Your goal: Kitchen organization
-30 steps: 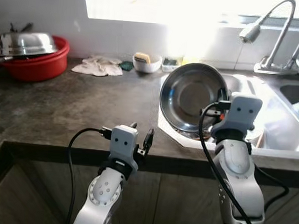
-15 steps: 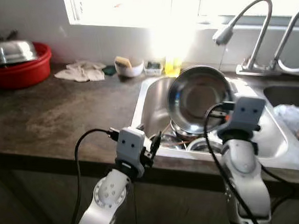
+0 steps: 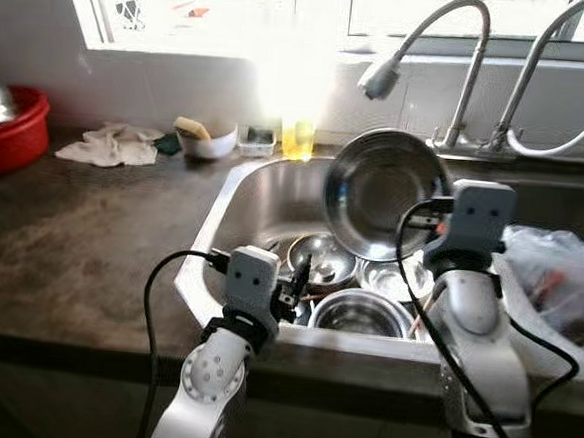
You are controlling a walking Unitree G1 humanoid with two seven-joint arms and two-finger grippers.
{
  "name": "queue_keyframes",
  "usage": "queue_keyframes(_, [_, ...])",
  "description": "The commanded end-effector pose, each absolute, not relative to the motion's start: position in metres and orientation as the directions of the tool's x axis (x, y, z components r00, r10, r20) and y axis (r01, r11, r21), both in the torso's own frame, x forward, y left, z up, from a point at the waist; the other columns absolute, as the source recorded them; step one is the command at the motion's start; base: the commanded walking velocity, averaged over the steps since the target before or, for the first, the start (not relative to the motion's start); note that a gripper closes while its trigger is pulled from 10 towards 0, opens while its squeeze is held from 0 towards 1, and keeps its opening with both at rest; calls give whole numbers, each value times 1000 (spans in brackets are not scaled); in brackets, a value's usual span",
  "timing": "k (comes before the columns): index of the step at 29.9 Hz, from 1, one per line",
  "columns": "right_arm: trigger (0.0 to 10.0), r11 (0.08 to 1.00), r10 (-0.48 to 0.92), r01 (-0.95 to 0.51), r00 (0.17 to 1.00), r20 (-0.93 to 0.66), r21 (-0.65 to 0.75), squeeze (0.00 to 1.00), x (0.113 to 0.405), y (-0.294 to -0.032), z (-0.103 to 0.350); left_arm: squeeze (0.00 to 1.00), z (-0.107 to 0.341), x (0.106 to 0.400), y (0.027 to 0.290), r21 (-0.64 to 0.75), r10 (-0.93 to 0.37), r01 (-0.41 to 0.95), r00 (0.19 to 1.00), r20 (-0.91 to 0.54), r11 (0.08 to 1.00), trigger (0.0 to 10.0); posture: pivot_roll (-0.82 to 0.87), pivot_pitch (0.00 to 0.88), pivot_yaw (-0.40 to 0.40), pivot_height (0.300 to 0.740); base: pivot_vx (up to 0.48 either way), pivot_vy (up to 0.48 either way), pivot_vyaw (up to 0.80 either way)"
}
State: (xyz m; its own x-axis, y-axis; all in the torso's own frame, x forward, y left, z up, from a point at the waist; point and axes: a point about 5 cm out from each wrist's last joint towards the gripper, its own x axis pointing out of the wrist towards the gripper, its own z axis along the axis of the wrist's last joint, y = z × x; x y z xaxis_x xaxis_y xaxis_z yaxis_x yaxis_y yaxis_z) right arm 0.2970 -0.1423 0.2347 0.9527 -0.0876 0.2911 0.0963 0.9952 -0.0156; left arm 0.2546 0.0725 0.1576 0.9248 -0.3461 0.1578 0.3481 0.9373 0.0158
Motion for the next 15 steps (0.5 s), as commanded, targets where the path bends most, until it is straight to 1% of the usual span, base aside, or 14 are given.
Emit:
queue_keyframes(1, [10000,998,-52,60,959,280,-18,0,300,-136,238,0,155,255,76,12,-330,332,932,148,943,10000,48,0,-6,740,0,0,0])
queue_keyframes(3, [10000,997,-34,50,972,234,-62,0,310,-137,238,0,154,254,75,6,-328,331,933,144,944,10000,44,0,-8,740,0,0,0])
queue_keyframes(6, [10000,995,-26,43,982,189,-86,0,320,-139,237,0,153,253,74,2,-327,330,934,141,944,10000,43,0,-10,740,0,0,0])
queue_keyframes(7, [10000,994,-19,35,987,160,-100,0,328,-141,236,0,153,253,74,-6,-325,329,936,138,944,10000,46,1,-11,740,0,0,0])
queue_keyframes(9, [10000,994,-17,33,988,153,-104,0,330,-142,235,0,153,253,74,-8,-324,329,936,137,944,10000,46,1,-11,740,0,0,0])
queue_keyframes(12, [10000,986,31,-21,998,52,-168,0,348,-143,222,0,150,249,75,-14,-321,325,939,124,946,10000,68,13,-24,740,0,0,0])
queue_keyframes(15, [10000,983,54,-52,999,3,-176,0,356,-142,216,0,150,248,77,-16,-311,315,943,116,949,10000,74,19,-29,740,0,0,0])
